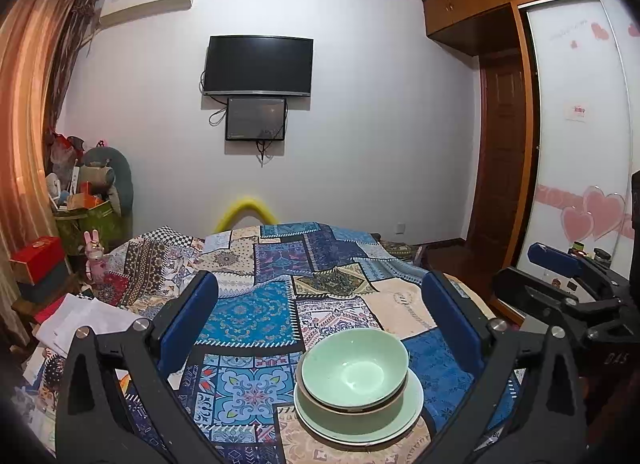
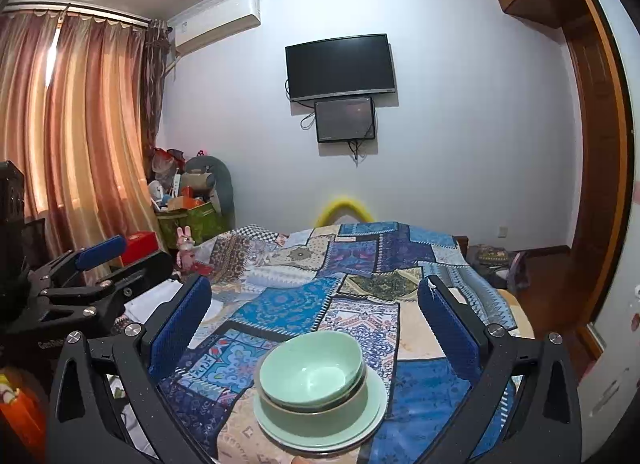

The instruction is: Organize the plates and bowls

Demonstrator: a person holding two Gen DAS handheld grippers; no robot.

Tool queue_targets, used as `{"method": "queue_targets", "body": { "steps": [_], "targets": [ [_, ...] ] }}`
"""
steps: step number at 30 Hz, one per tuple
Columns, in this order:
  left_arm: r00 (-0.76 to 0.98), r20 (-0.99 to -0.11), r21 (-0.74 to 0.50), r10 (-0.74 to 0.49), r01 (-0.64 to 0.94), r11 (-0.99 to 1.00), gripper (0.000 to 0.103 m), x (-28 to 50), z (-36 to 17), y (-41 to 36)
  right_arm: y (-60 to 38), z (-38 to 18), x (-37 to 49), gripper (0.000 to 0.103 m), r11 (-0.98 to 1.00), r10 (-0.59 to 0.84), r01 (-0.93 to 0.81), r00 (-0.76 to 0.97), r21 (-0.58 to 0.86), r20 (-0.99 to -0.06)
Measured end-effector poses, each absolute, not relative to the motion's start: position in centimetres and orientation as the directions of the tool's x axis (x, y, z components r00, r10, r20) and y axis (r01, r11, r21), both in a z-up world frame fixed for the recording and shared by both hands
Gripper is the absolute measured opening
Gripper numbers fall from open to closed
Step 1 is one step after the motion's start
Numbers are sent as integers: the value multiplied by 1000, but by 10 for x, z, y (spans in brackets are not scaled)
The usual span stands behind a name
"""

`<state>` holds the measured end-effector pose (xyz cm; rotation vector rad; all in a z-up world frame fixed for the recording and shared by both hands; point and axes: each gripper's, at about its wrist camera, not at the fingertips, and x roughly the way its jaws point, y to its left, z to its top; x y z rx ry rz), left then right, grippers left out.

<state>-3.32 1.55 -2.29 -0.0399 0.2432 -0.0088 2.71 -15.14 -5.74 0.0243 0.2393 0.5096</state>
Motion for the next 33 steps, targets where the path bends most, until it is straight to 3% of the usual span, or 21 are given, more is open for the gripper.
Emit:
{"method": "queue_targets", "body": {
  "steps": [33],
  "targets": [
    [969,-245,-53,-28,15,998,103,-34,-27,16,-157,-56,21,103,866,500,-488,838,108,-218]
  ]
}}
